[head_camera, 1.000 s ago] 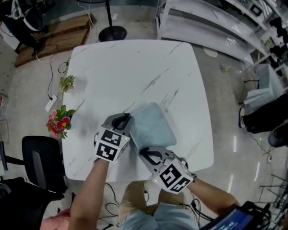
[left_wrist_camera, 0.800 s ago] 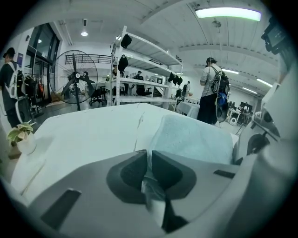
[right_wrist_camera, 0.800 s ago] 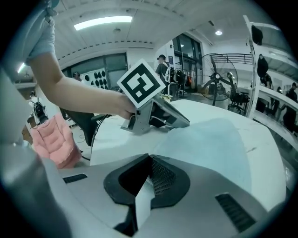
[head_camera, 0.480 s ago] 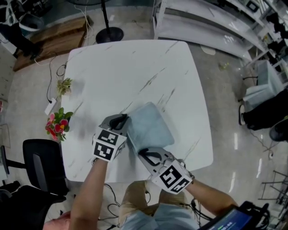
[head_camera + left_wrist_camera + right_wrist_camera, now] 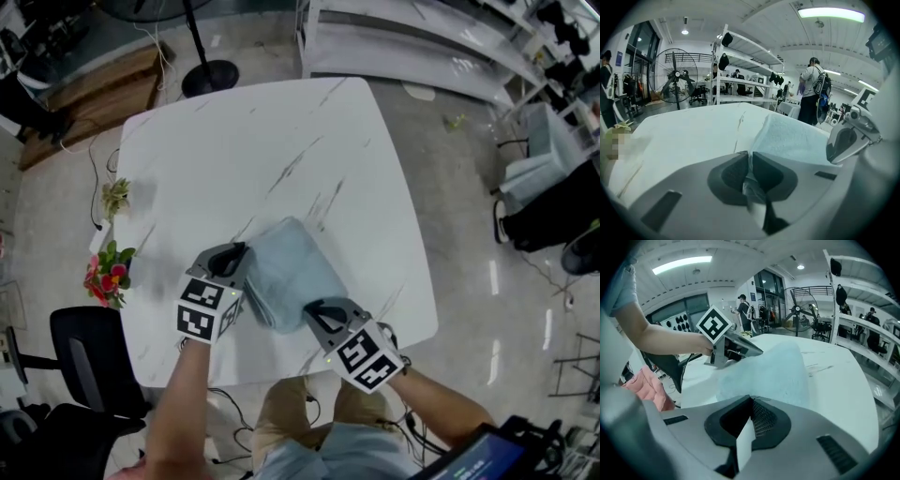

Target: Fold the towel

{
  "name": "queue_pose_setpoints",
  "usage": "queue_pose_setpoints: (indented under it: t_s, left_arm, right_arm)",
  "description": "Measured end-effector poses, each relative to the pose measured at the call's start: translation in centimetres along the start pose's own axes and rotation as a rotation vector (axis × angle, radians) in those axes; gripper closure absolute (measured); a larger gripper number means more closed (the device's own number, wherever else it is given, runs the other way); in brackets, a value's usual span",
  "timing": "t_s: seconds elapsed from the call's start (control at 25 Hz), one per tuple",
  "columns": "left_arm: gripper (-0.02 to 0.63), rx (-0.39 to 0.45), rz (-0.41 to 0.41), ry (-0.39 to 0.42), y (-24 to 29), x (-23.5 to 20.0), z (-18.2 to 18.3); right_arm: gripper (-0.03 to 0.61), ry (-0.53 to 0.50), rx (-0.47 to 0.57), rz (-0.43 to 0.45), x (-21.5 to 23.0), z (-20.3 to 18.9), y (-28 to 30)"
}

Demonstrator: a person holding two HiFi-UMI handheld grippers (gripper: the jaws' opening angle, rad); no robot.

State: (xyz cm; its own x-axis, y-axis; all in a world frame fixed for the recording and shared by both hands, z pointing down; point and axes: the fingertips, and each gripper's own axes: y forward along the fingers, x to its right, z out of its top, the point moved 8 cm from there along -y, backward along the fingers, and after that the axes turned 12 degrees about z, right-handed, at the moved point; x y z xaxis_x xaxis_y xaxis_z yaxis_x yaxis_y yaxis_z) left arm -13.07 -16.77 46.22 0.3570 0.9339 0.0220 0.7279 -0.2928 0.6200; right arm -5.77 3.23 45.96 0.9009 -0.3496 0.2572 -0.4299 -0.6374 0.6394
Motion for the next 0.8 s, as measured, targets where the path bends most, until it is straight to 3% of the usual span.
queue_pose_setpoints:
  t_s: [0.24,0.44,0.6,0.8]
  left_arm:
    - [0.578,0.002,0.016,0.0,0.1,-0.1,0.1]
    - [0.578,0.033,0.087,0.026,-2.1,0.7,0.8]
    - [0.578,0.116,0.193,-0.042,-6.8,-0.1,2.6]
    - [0.577,0.296,0.345,-0.179,-14.8,0.2,6.7]
  right_arm:
    - [0.568,-0.014,0.056,-0.011,-0.2,-0.7,0.3]
    - [0.563,-0.02,0.213,0.003,-0.6,1.0,-2.8]
    - [0.563,0.03,0.309,-0.053,0.9,2.7,-6.2]
    - [0.563,0.039,0.452,-0.139,3.3,7.1,-12.0]
